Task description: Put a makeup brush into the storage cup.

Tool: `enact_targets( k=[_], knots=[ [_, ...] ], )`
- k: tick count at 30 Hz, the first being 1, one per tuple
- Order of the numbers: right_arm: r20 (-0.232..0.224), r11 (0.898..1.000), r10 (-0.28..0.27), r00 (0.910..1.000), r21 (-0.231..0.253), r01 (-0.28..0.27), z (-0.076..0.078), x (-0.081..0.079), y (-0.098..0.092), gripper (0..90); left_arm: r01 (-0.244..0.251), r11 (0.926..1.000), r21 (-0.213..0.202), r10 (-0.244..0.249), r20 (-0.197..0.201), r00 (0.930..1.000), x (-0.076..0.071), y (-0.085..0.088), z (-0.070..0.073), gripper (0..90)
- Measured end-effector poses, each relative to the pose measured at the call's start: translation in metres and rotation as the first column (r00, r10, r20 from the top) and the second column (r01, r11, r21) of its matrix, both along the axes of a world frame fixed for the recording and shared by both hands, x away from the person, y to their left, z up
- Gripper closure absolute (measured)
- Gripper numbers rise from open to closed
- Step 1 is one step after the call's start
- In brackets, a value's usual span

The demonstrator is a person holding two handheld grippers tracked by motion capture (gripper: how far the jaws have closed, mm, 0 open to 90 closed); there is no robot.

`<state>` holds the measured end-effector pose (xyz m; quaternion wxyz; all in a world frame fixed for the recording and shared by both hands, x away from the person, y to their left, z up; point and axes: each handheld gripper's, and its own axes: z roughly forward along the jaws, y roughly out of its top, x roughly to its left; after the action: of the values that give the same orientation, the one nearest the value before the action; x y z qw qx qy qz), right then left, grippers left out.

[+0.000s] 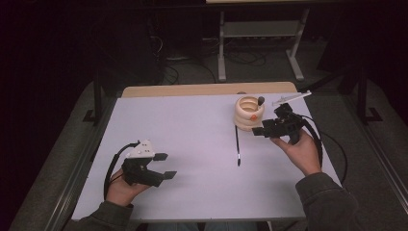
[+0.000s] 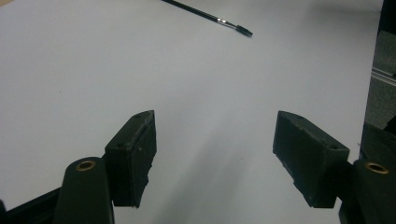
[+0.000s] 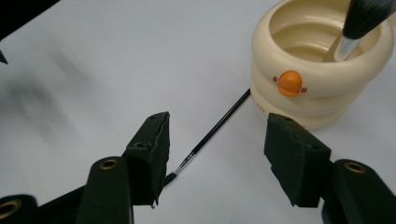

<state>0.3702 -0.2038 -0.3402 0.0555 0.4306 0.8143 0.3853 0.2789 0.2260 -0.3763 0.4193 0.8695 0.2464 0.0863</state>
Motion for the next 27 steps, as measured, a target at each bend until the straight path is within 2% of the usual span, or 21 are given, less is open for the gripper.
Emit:
enact_targets(
  k=[5,6,10,18,27],
  knots=[
    [-0.007,1.000,-0.004,1.0000,-0.004,0.004,-0.005,-0.002,0.004,40.6,0.003,1.0000,0.002,-0.003,0.003,1.0000,0.000,-0.001,0.000,30.1],
    [-0.023,1.000,0.001,0.9997,-0.011,-0.001,-0.011,0.000,0.009,41.4,-0.002,1.0000,0.001,0.002,0.001,1.0000,0.000,-0.001,0.000,30.0],
    [-0.041,1.000,0.012,0.9991,-0.027,-0.014,-0.018,0.004,0.020,43.3,-0.002,1.0000,-0.001,0.002,0.004,1.0000,0.001,0.001,0.001,30.0],
    [-0.058,0.997,0.025,0.9980,-0.069,-0.028,-0.031,0.012,0.039,47.2,-0.003,1.0000,0.001,0.003,0.000,1.0000,0.000,0.000,0.000,30.0],
    [-0.089,0.997,-0.005,0.9960,-0.083,-0.002,-0.047,0.021,0.052,52.0,-0.001,1.0000,0.000,0.001,0.006,1.0000,0.000,-0.001,0.000,30.0]
  ],
)
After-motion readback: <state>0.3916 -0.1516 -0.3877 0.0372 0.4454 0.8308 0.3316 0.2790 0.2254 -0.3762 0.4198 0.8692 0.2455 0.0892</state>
